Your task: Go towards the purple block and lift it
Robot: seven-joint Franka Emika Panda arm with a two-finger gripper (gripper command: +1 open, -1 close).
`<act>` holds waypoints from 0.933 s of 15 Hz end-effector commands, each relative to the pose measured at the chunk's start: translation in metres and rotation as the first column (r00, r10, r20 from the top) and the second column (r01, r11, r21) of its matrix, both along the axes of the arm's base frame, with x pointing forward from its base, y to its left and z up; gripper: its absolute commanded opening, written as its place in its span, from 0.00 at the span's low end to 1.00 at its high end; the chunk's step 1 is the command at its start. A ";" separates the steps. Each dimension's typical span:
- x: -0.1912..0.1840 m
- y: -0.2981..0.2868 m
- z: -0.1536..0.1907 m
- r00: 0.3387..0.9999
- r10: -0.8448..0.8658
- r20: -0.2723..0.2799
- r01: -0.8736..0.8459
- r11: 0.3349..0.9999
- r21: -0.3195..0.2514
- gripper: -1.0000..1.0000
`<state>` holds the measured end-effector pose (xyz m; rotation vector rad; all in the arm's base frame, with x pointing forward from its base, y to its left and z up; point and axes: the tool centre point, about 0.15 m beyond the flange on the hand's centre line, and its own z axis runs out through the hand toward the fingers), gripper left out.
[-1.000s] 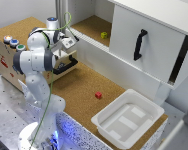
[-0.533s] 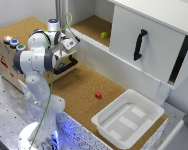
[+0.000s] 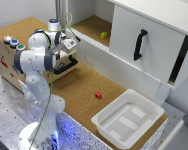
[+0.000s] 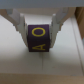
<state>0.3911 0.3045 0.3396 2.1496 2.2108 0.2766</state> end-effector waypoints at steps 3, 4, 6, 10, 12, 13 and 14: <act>0.033 0.005 0.046 0.986 -0.164 0.024 0.164 0.987 0.004 0.00; 0.036 0.000 0.051 0.981 -0.190 0.033 0.190 0.982 0.008 0.00; 0.040 -0.017 0.069 0.964 -0.258 0.056 0.257 0.966 0.032 0.00; 0.043 -0.062 0.105 0.912 -0.398 0.104 0.393 0.917 0.062 0.00; 0.042 -0.092 0.118 0.874 -0.473 0.114 0.467 0.881 0.077 0.00; 0.042 -0.107 0.120 0.851 -0.513 0.114 0.507 0.858 0.075 0.00; 0.041 -0.119 0.119 0.834 -0.539 0.115 0.534 0.842 0.073 0.00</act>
